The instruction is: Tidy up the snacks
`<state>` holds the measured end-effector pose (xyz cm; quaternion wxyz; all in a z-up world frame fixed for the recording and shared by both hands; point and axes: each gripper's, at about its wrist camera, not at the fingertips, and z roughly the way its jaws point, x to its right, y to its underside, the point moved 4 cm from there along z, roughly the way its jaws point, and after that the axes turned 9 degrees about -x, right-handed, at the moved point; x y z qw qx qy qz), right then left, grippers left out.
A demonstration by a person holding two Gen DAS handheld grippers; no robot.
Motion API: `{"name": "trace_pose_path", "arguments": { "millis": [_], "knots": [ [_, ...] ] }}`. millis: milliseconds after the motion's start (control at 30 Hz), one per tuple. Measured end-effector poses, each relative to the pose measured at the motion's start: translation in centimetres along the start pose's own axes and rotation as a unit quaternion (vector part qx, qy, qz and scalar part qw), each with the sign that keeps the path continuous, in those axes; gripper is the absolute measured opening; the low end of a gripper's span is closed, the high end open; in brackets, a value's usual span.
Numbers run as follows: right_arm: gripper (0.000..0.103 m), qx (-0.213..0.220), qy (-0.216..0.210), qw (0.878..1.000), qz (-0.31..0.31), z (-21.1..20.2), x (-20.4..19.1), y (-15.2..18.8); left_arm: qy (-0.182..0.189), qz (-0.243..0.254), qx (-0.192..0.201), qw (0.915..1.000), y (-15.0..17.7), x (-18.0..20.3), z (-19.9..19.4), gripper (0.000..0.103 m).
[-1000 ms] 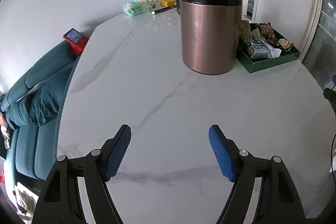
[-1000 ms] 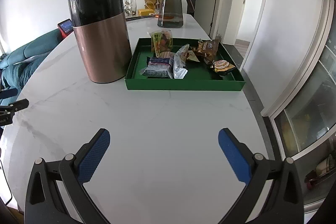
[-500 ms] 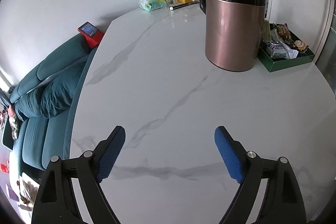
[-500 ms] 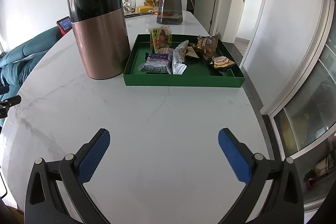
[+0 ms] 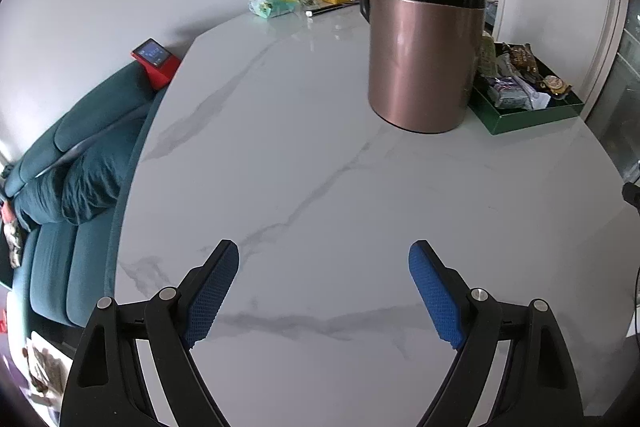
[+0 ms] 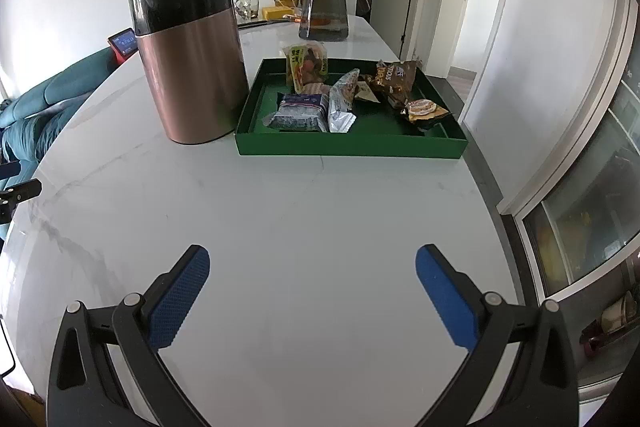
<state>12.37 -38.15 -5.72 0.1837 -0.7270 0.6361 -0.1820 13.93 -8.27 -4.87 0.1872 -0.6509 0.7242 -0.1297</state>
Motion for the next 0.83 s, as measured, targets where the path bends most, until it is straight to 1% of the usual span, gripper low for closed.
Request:
{"name": "trace_pose_path", "arguments": {
  "millis": [333,833],
  "knots": [
    [0.103,-0.004,0.003,1.0,0.005,0.0,0.5,0.6,0.02,0.012,-0.005,0.9997,0.2,0.8,0.2,0.083],
    [0.103,-0.011,0.004,1.0,0.007,0.5,0.7,0.8,0.019,0.018,-0.009,0.9996,0.1,1.2,0.5,0.083]
  ]
}}
